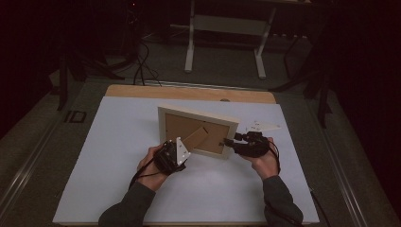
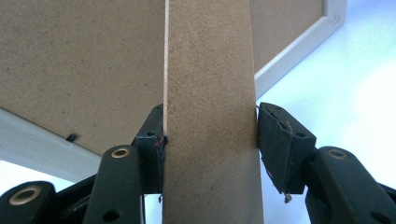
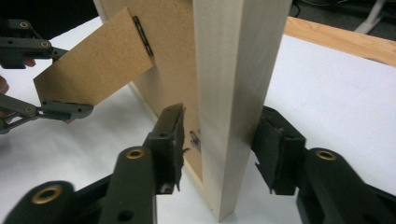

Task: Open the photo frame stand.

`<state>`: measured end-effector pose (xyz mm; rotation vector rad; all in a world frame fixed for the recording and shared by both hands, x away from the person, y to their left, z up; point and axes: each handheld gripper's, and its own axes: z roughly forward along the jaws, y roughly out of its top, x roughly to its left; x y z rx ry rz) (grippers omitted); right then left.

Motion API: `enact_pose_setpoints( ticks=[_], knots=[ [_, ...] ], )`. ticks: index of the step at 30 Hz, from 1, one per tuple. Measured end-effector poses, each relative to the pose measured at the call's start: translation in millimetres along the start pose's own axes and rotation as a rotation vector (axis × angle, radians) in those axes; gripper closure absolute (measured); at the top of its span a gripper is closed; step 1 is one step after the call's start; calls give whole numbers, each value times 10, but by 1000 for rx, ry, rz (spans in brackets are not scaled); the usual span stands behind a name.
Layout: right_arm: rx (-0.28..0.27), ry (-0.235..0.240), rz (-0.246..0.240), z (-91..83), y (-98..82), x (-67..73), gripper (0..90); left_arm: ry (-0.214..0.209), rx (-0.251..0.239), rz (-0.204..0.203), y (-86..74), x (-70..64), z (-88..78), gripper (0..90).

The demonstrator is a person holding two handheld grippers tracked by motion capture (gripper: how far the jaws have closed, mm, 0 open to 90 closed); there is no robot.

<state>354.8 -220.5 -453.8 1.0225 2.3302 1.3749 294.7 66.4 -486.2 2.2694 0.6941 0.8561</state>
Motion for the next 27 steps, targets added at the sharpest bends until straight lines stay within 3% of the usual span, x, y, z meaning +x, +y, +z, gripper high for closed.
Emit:
enact_pose_setpoints(
  ticks=[12,19,27],
  knots=[
    [14,58,-33,108,9,21,478,-3,-8,18,-47,-55,-40,500],
    [26,22,-45,168,4,38,544,16,-3,30,-46,-66,-23,500],
    [14,-27,-98,158,-17,91,571,33,-2,18,-30,-70,5,497]
  ],
)
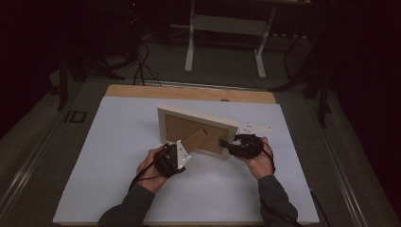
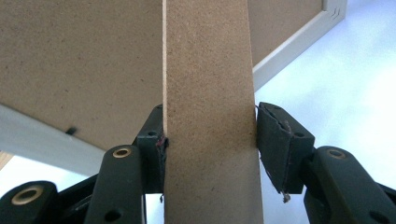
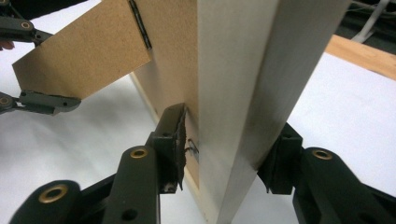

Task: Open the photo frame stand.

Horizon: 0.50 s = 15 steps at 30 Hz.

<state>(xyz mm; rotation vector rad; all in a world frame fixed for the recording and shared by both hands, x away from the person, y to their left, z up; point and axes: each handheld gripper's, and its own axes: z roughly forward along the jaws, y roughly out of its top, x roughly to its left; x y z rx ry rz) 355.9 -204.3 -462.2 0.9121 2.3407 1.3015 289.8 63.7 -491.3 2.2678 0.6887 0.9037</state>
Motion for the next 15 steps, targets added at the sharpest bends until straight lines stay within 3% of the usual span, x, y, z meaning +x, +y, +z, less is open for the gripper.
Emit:
enact_pose_setpoints(
  ticks=[10,15],
  knots=[
    [9,-102,-81,-2,10,76,630,1,-13,-16,54,-13,50,495],
    [13,-119,-87,25,26,143,647,1,17,-58,5,59,116,493]
  ],
)
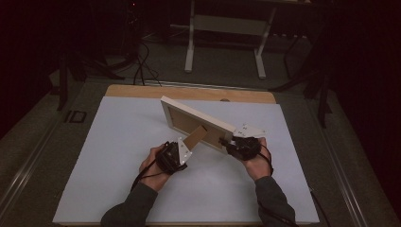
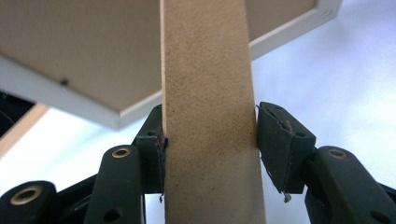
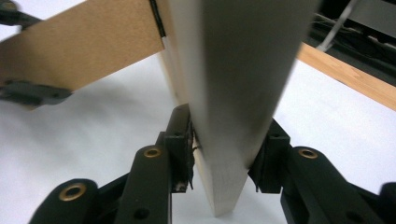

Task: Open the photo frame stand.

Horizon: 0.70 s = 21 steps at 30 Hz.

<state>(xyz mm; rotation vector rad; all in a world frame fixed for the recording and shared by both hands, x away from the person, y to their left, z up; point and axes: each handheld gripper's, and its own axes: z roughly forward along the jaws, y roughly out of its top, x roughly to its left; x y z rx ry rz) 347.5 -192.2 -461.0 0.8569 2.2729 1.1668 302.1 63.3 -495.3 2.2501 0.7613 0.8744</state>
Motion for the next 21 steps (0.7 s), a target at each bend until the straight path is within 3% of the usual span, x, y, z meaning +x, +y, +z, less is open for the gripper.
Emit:
enact_pose_setpoints(
  ticks=[5,10,17,21],
  knots=[
    [-2,-6,-26,11,10,90,656,-1,14,-19,-50,43,36,496],
    [-4,11,-3,5,1,111,650,-9,10,-21,-76,43,22,497],
    [-5,23,12,-8,-14,188,640,-34,16,-19,-132,37,-16,496],
    [-3,25,2,-11,-24,243,631,-57,31,3,-163,22,-43,491]
  ],
)
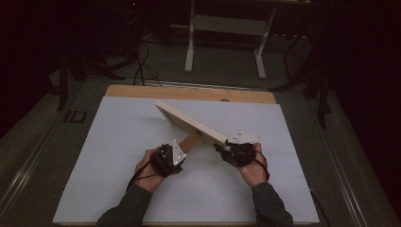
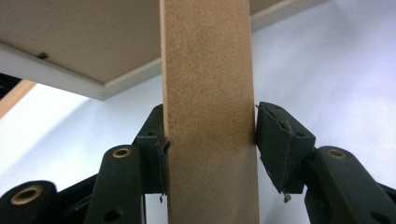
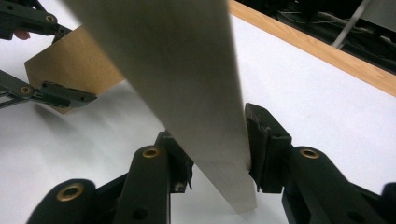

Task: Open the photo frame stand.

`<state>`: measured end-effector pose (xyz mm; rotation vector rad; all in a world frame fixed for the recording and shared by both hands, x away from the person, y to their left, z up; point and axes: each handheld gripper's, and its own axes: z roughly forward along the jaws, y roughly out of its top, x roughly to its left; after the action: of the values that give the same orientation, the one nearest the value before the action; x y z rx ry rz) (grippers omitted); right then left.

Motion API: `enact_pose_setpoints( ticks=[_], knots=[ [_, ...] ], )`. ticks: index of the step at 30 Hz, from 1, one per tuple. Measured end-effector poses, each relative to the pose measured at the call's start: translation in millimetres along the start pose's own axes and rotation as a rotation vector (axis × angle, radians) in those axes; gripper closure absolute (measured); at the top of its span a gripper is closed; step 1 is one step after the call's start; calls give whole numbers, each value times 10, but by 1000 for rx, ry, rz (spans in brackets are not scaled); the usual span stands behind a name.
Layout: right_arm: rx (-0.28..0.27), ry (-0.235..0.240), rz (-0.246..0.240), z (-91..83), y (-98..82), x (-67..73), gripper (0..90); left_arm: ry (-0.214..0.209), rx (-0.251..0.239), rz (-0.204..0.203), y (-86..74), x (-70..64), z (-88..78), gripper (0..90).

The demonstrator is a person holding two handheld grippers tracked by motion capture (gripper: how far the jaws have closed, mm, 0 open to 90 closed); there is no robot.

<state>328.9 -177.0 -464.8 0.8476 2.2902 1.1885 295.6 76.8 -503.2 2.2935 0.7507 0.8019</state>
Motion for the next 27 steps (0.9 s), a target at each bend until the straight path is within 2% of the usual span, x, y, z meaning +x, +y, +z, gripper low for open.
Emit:
enact_pose_setpoints(
  ticks=[2,4,7,9,10,13,25,27],
  knots=[
    [3,5,-3,1,-6,22,624,0,-1,2,-19,-5,-5,490],
    [-2,0,-2,2,-16,39,622,-19,-11,-11,-31,5,-17,469],
    [-7,-2,11,2,-21,42,619,-71,-29,-40,-51,47,-45,445],
    [-4,1,13,2,-19,41,618,-111,-47,-74,-69,94,-63,443],
    [-3,3,14,2,-18,40,617,-132,-64,-105,-74,113,-66,443],
    [-2,12,18,2,-19,29,612,-177,-90,-149,-86,167,-86,443],
    [-8,44,41,-1,-29,-7,594,-253,-126,-232,-99,267,-117,444],
    [-7,47,43,-4,-30,-9,592,-248,-129,-231,-92,277,-134,446]
  ],
)
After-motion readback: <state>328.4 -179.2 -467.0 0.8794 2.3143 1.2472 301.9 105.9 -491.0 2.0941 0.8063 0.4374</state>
